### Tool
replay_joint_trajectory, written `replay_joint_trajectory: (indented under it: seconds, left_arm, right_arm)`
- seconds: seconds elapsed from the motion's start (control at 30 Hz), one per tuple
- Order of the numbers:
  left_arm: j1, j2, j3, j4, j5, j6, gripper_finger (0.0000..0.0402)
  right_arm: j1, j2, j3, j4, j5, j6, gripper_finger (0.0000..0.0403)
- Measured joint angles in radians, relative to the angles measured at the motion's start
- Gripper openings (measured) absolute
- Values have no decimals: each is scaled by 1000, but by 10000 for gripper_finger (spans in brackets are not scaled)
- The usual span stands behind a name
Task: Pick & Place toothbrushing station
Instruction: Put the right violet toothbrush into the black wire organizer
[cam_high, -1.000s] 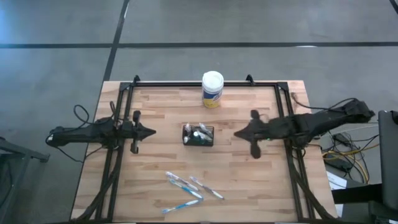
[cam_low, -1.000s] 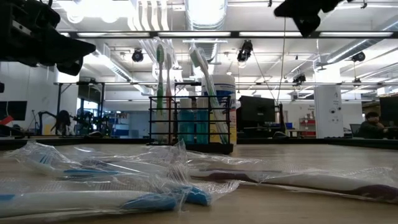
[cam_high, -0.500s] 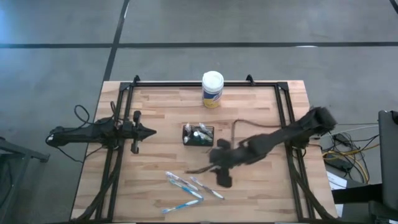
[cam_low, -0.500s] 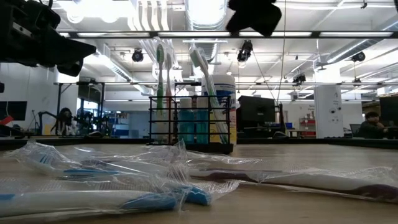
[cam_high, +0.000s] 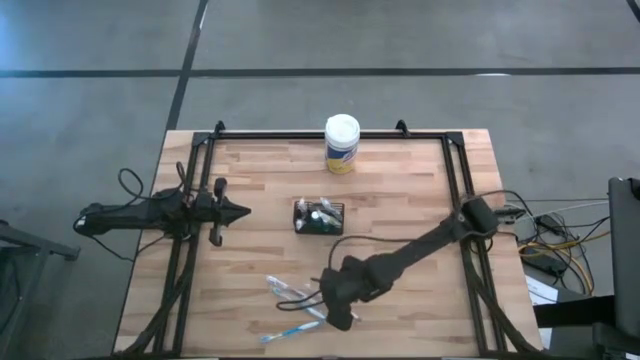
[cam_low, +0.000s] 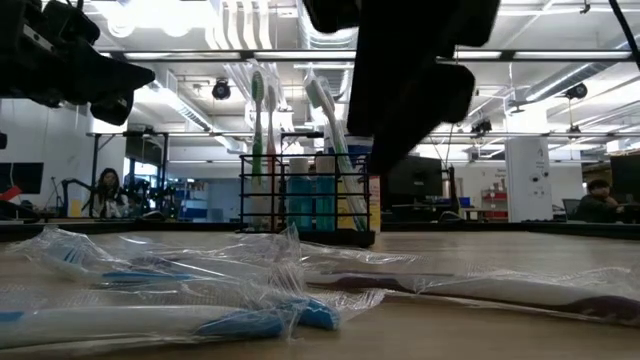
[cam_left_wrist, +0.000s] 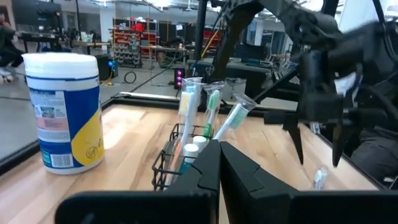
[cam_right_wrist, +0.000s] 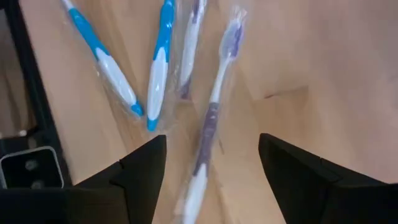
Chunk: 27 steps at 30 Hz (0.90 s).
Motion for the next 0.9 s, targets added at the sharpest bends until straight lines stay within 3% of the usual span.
replay_joint_trajectory:
  seconds: [0.3,0.53,0.9]
  left_arm:
    - [0,0,-10,-1,0,-97,7]
    - [0,0,-10,-1,1,-104,7]
    - [0,0,-11,-2,3,-96,7]
  right_arm:
    - [26,81,16,-1,4,77,254]
    - [25,85,16,-16,47,74,248]
    - [30,112,15,-29,15,35,247]
